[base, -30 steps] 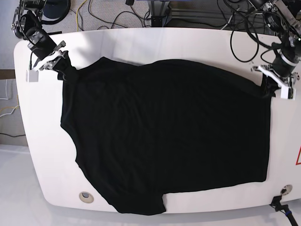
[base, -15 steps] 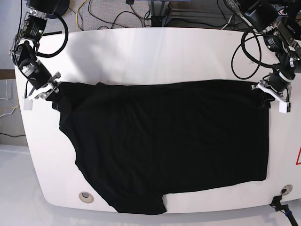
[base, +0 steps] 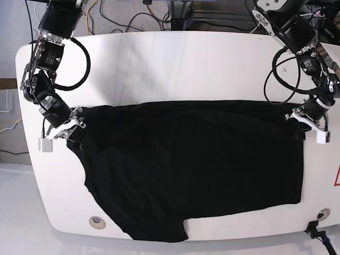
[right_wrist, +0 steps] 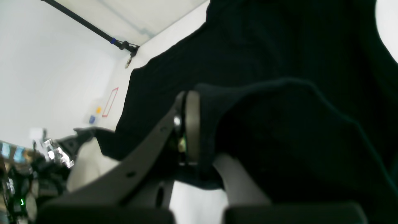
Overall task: Fold the T-shirt properly
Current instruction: 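Lift the collar edge with both grippers and pull it toward the hem, then hold the lifted edge with both grippers, adjusting the grip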
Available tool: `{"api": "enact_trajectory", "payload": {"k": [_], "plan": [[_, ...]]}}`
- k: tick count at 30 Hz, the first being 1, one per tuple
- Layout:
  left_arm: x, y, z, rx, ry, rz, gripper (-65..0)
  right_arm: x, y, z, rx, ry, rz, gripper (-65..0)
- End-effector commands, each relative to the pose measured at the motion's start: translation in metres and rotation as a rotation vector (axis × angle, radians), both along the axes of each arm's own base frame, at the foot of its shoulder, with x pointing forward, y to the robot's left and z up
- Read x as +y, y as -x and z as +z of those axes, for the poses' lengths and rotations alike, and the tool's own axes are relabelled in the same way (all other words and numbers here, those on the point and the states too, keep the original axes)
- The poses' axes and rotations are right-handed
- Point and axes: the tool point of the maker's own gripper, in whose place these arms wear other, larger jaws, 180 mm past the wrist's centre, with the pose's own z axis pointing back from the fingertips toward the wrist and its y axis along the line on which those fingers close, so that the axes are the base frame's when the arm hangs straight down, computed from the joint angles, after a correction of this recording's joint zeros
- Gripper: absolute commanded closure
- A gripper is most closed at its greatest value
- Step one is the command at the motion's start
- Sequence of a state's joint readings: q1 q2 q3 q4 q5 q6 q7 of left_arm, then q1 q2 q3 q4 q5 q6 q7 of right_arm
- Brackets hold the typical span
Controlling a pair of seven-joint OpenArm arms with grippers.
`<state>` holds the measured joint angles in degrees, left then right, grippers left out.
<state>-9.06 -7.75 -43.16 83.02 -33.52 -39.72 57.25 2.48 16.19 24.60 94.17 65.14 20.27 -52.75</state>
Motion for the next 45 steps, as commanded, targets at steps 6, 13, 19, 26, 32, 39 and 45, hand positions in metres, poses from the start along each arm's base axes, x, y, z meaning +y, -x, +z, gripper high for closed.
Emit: {"api": "enact_trajectory", "payload": {"k": [6, 13, 19, 26, 32, 39, 45], "plan": [[0.002, -0.022, 0.004, -0.034, 0.075, 0.008, 0.0, -0.017, -0.030, -0.007, 0.013, -0.040, -0.055, 0.0], [0.005, -0.031, 0.003, -0.030, 0.101, 0.009, 0.0, -0.023, -0.049, -0.012, 0.038, -0.093, -0.076, 0.0], [0.023, -0.043, 0.026, -0.075, 0.067, 0.023, -6.3, -0.007, -0.075, 0.002, 0.029, -0.037, -0.058, -23.6], [0.072, -0.047, 0.069, -0.163, -0.043, 0.073, -39.4, -0.002, -0.080, 0.035, -0.057, 0.029, -0.047, -42.4], [0.090, -0.026, 0.104, -0.203, -0.230, 0.067, -39.6, -0.042, -0.051, 0.024, -0.019, 0.193, -0.063, -42.4], [0.029, 0.000, 0.075, -0.175, -0.367, -0.134, -39.6, -0.075, -0.016, -0.013, 0.098, 0.538, -0.095, -42.4], [-0.008, 0.004, 0.044, -0.180, -0.428, -0.231, -39.7, -0.105, -0.007, -0.047, 0.184, 0.831, -0.094, -42.4]]}}
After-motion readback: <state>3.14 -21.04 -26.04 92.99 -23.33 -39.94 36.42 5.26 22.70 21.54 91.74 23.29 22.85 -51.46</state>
